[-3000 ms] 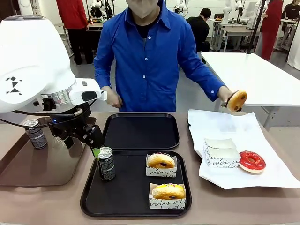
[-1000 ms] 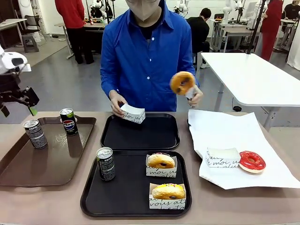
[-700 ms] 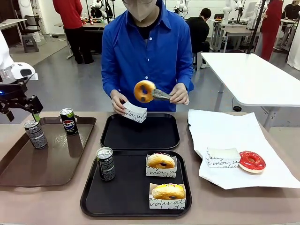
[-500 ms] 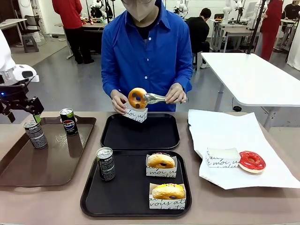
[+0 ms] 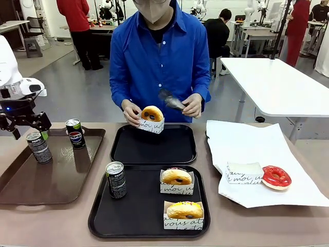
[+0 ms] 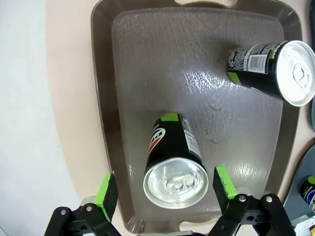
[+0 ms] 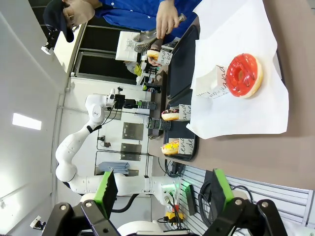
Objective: Set up donuts and drinks on trays.
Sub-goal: Pick up one Pepsi coke from the Handle tray and place it on the Flat Tray without a Pepsi coke.
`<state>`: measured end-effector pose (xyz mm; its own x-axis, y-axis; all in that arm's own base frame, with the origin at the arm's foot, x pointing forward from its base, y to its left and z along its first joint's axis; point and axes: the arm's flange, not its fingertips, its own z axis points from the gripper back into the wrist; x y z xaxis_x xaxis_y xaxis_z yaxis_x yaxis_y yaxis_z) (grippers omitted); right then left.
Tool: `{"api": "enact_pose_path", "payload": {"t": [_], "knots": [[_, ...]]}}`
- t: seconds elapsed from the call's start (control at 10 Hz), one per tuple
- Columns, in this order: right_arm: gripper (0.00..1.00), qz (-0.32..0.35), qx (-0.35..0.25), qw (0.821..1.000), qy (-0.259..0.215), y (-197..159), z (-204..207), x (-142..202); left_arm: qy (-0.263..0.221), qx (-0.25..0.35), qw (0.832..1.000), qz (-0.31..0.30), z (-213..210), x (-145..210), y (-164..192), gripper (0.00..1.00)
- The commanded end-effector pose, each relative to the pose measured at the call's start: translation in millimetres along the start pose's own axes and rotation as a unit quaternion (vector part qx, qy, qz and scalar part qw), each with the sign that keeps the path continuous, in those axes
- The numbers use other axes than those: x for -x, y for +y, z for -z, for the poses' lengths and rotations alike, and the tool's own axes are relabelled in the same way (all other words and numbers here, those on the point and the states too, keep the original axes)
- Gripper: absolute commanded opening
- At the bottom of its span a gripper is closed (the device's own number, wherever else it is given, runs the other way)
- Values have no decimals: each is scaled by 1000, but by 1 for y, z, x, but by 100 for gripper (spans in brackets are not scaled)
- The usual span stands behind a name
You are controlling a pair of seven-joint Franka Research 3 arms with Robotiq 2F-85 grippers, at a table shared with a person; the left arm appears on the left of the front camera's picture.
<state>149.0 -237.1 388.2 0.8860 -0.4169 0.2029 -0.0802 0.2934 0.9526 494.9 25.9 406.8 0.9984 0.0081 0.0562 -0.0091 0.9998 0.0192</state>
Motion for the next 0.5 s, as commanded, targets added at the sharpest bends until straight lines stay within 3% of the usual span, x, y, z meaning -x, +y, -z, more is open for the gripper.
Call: {"api": "enact_pose_path", "payload": {"t": [0.0, 0.4], "knots": [[100, -10, -7, 1000, -5, 0, 0, -1, -7, 8, 1000, -4, 6, -9, -1, 100], [100, -10, -7, 1000, -5, 0, 0, -1, 2, 14, 1000, -5, 17, -9, -7, 100]]}}
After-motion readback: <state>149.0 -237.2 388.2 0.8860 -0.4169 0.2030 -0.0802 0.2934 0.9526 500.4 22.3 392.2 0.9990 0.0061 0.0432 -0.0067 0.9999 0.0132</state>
